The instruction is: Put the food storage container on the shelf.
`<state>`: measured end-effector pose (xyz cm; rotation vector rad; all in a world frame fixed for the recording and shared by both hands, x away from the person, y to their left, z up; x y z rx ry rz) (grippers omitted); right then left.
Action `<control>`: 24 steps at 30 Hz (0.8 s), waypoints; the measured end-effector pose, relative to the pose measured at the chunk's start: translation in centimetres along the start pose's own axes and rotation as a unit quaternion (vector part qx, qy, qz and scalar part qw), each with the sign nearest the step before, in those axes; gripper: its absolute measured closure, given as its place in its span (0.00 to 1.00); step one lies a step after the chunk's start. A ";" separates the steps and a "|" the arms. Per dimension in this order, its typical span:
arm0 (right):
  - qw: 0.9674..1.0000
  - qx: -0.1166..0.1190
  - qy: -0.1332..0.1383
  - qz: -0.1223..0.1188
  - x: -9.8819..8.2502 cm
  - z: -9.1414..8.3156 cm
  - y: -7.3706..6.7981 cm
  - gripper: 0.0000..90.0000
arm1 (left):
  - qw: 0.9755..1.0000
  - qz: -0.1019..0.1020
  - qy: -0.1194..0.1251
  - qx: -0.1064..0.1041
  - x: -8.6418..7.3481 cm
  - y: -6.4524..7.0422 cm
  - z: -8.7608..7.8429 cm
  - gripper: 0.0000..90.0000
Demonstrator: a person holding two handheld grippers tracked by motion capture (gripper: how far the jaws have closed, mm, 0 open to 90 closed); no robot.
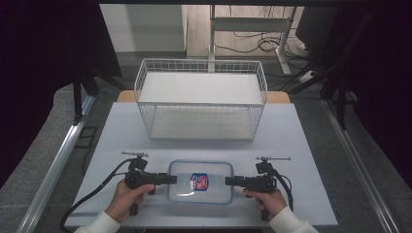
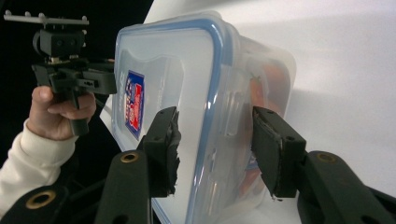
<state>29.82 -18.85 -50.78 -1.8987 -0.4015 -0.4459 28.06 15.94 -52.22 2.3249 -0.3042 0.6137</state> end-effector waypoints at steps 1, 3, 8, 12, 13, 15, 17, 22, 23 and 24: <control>1.000 -0.001 0.003 0.000 0.0 0.0 0.0 0.58 | 1.000 -0.001 0.001 0.001 0.0 0.0 -0.1 0.52; 1.000 -0.004 0.004 -0.002 0.0 0.1 -0.2 0.59 | 1.000 -0.001 -0.001 0.003 0.1 0.1 -0.2 0.52; 1.000 -0.007 0.007 -0.003 0.1 0.2 -0.5 0.59 | 1.000 -0.003 0.004 0.008 0.3 0.1 -0.4 0.52; 1.000 -0.006 0.009 -0.007 0.4 0.2 -0.7 0.59 | 1.000 -0.002 0.008 0.007 0.5 0.2 -0.6 0.52; 1.000 -0.007 0.008 -0.009 0.5 0.2 -0.7 0.59 | 1.000 -0.002 0.010 0.008 0.6 0.1 -0.6 0.52; 1.000 -0.006 0.009 -0.013 0.8 0.3 -0.8 0.59 | 1.000 0.000 0.012 0.010 0.8 0.1 -0.7 0.52; 1.000 -0.007 0.012 -0.021 1.2 0.3 -0.8 0.59 | 1.000 0.006 0.017 0.013 1.2 0.1 -0.7 0.52; 0.999 -0.002 0.018 -0.037 2.4 0.3 -0.3 0.59 | 0.999 0.017 0.025 0.016 2.6 -0.1 -0.5 0.52; 0.999 -0.002 0.021 -0.039 2.6 0.3 -0.2 0.59 | 0.999 0.018 0.027 0.017 2.8 -0.2 -0.5 0.53; 0.999 -0.001 0.020 -0.040 2.9 0.4 -0.1 0.59 | 0.999 0.019 0.028 0.017 3.1 -0.3 -0.4 0.53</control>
Point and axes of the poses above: each handheld gripper's, and its own axes: z roughly forward along the jaws, x roughly out of its top, y roughly to its right, the point moved 3 cm from there along z, roughly forward along the jaws, and after that the axes turned 14 degrees about x, right-handed, at the moved point
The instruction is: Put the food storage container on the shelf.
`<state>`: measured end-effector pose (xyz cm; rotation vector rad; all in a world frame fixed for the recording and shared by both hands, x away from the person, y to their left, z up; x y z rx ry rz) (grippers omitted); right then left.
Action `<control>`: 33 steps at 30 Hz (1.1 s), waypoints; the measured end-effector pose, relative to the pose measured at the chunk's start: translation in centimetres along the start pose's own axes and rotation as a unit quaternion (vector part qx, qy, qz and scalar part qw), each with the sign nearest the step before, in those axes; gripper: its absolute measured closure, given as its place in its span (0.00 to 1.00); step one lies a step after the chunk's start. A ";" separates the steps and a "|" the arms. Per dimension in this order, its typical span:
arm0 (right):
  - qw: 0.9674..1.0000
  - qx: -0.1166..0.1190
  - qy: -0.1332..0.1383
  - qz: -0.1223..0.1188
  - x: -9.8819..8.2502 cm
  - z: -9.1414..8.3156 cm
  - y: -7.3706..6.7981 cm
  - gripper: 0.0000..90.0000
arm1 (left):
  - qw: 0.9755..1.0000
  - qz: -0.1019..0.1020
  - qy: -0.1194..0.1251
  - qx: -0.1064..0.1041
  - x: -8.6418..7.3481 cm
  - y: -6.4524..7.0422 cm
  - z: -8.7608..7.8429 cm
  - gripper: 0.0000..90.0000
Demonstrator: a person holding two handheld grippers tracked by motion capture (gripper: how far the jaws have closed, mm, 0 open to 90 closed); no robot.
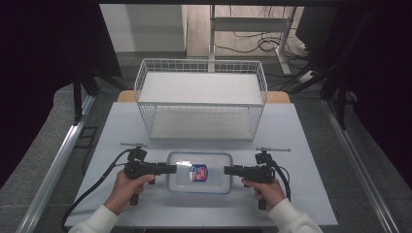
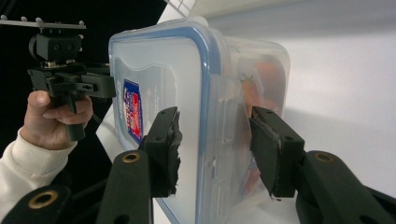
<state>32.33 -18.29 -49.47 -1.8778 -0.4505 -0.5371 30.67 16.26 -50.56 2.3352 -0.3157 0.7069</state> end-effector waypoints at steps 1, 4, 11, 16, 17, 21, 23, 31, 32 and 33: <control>1.000 0.000 0.002 -0.002 0.2 0.1 0.2 0.59 | 1.000 0.001 0.001 0.000 0.3 -0.1 0.1 0.53; 1.000 0.001 0.005 -0.008 1.0 0.3 0.5 0.59 | 1.000 0.006 0.007 0.000 1.1 -0.5 0.2 0.53; 1.000 0.000 0.012 -0.020 3.0 0.6 1.2 0.59 | 1.000 0.019 0.020 0.001 3.2 -1.2 0.6 0.53; 1.000 0.000 0.014 -0.023 4.2 0.8 1.9 0.59 | 0.999 0.022 0.024 0.002 4.3 -1.7 1.2 0.53; 1.000 0.000 0.013 -0.024 4.5 0.9 2.0 0.59 | 0.999 0.021 0.025 0.001 4.5 -1.8 1.3 0.53; 1.000 -0.002 0.011 -0.026 5.5 1.1 2.6 0.59 | 0.999 0.020 0.027 0.001 5.2 -2.5 1.9 0.53; 1.000 -0.005 0.010 -0.028 6.0 1.2 3.0 0.59 | 0.999 0.016 0.029 -0.003 5.5 -2.9 2.3 0.53; 1.000 -0.013 0.011 -0.024 7.6 1.7 4.6 0.59 | 0.999 0.014 0.030 -0.013 6.9 -4.4 4.0 0.53; 1.000 -0.013 0.013 -0.024 7.7 1.8 4.8 0.59 | 0.999 0.017 0.031 -0.014 7.0 -4.6 4.1 0.53; 1.000 -0.014 0.013 -0.024 7.9 1.8 4.9 0.59 | 0.999 0.012 0.031 -0.012 7.0 -4.6 4.2 0.53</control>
Point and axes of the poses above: each handheld gripper's, and its own axes: z roughly forward along the jaws, x roughly out of its top, y roughly to its right, the point moved 3 cm from there along z, roughly forward along the jaws, and after that the axes turned 14 degrees about x, right-handed, at the moved point
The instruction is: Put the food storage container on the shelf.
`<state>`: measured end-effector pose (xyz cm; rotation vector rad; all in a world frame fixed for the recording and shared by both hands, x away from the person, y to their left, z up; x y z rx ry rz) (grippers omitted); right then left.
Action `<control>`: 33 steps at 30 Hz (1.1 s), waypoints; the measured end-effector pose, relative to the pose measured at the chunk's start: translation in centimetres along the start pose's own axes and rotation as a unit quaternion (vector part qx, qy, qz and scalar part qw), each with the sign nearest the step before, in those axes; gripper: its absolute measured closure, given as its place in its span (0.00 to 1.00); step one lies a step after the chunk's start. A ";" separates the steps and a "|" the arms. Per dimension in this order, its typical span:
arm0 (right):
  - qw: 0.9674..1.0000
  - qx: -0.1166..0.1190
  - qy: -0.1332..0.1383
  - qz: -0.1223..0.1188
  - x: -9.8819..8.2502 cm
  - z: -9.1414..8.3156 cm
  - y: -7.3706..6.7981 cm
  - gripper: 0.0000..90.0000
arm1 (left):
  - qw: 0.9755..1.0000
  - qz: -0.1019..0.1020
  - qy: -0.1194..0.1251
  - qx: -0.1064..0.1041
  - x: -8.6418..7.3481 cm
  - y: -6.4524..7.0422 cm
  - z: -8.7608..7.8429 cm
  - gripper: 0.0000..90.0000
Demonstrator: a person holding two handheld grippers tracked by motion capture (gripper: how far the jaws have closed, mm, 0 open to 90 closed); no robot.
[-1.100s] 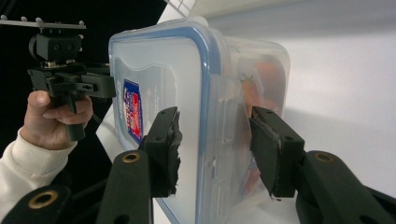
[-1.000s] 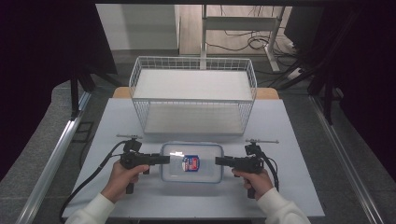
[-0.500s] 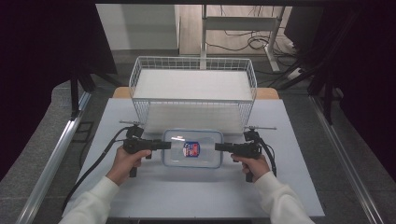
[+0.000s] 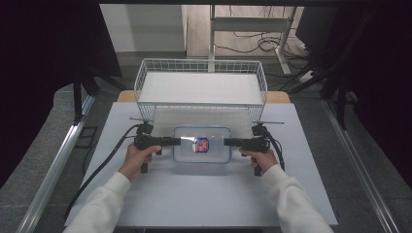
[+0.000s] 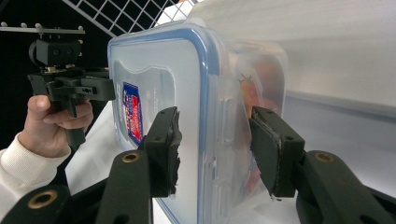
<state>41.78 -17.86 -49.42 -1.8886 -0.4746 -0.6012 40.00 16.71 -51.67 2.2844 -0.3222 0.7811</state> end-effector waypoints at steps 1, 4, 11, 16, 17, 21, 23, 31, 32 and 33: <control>1.000 0.001 0.002 0.000 0.1 0.1 0.1 0.59 | 1.000 -0.003 0.001 0.001 0.0 -0.1 0.1 0.53; 1.000 0.000 0.008 0.003 0.2 0.2 0.6 0.58 | 1.000 -0.005 0.000 0.005 0.1 -0.3 0.4 0.53; 1.000 -0.007 0.019 0.015 0.2 0.5 1.4 0.57 | 1.000 -0.023 0.006 0.009 0.3 -0.5 0.8 0.53; 0.999 -0.012 0.033 0.033 0.3 0.7 1.7 0.57 | 0.999 -0.037 0.011 0.012 0.5 -0.8 1.2 0.52; 0.999 -0.014 0.037 0.035 0.3 0.7 1.7 0.57 | 0.999 -0.037 0.012 0.011 0.5 -0.9 1.3 0.52; 0.998 -0.018 0.047 0.042 0.3 0.9 1.9 0.56 | 0.999 -0.045 0.018 0.011 0.5 -1.1 1.6 0.51; 0.998 -0.024 0.048 0.038 0.3 0.9 2.0 0.56 | 0.999 -0.049 0.022 0.012 0.6 -1.2 1.8 0.50; 0.996 -0.053 0.060 0.031 0.2 1.3 2.2 0.54 | 0.998 -0.059 0.026 0.019 0.5 -1.4 2.3 0.47; 0.996 -0.052 0.061 0.031 0.3 1.3 2.2 0.54 | 0.998 -0.059 0.027 0.020 0.5 -1.3 2.3 0.47; 0.996 -0.053 0.062 0.030 0.3 1.3 2.1 0.53 | 0.998 -0.059 0.027 0.020 0.5 -1.3 2.3 0.47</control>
Point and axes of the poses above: each handheld gripper's, and its own axes: z roughly forward along the jaws, x roughly out of its top, y roughly to its right, the point moved 3 cm from there along z, roughly forward along the jaws, and after that the axes turned 14 degrees about x, right-handed, at the moved point
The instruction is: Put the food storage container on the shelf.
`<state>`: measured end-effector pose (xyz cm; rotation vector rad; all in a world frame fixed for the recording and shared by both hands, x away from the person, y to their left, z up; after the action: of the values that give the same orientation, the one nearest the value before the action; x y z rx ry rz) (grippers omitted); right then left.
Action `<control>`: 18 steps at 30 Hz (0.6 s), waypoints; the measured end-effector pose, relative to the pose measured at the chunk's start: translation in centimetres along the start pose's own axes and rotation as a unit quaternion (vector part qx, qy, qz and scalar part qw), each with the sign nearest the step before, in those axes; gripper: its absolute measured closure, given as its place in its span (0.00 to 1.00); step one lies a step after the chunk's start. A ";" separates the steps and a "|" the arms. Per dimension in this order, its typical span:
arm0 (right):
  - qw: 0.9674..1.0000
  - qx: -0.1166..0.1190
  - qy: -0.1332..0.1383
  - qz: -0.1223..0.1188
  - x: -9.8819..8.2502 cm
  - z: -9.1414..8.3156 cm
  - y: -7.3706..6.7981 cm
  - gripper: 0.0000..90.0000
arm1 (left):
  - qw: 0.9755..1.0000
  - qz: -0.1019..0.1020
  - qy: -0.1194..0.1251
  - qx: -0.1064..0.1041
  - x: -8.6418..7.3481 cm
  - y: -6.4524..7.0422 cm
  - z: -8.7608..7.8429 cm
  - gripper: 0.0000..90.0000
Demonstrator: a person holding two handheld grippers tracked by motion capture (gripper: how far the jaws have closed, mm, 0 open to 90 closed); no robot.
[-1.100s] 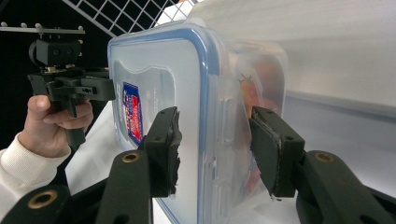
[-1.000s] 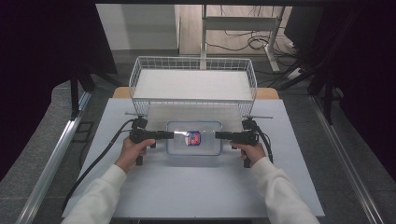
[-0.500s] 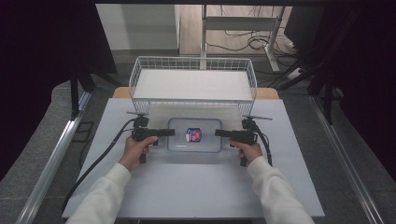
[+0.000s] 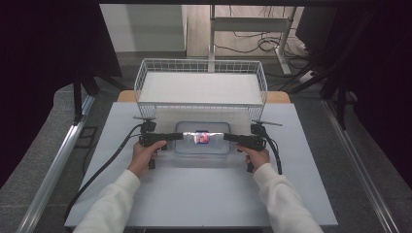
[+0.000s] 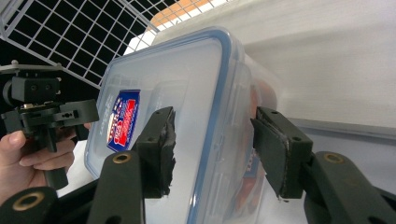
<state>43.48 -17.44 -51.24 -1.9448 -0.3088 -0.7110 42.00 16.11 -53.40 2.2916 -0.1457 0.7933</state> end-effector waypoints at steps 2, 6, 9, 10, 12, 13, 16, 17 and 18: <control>1.000 -0.001 0.003 -0.003 0.0 0.0 -0.1 0.51 | 1.000 0.004 0.001 0.002 0.0 0.0 -0.1 0.47; 1.000 -0.011 0.007 -0.023 0.0 -0.3 -0.7 0.46 | 1.000 0.005 0.017 0.011 0.2 0.3 -1.0 0.43; 0.998 -0.026 -0.004 -0.052 -0.1 -0.9 -1.4 0.44 | 0.999 0.029 0.017 0.023 0.1 0.6 -2.0 0.41; 0.997 -0.032 -0.007 -0.064 -0.1 -1.2 -1.7 0.43 | 0.999 0.036 0.017 0.026 0.0 0.9 -2.3 0.40; 0.996 -0.041 -0.014 -0.081 -0.3 -1.8 -2.4 0.43 | 0.998 0.059 0.018 0.034 -0.4 1.4 -3.1 0.39; 0.995 -0.046 -0.017 -0.090 -0.5 -2.2 -2.8 0.42 | 0.996 0.074 0.018 0.039 -0.7 1.7 -3.6 0.38; 0.990 -0.052 -0.023 -0.131 -1.4 -3.2 -4.5 0.42 | 0.994 0.093 0.025 0.049 -1.6 2.6 -5.0 0.35; 0.987 -0.053 -0.030 -0.145 -1.9 -3.4 -5.0 0.43 | 0.993 0.099 0.029 0.054 -2.0 2.9 -5.5 0.35; 0.985 -0.056 -0.038 -0.160 -2.4 -3.7 -5.5 0.44 | 0.992 0.108 0.029 0.056 -2.4 3.1 -6.0 0.34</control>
<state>37.55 -17.90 -47.46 -2.0559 -0.6514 -0.8772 36.10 17.37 -49.57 2.3825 -0.3364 0.9990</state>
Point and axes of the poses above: each handheld gripper's, and its own axes: z roughly forward along the jaws, x roughly out of its top, y roughly to its right, the point moved 3 cm from there along z, roughly forward along the jaws, and after that the axes turned 14 degrees about x, right-handed, at the moved point
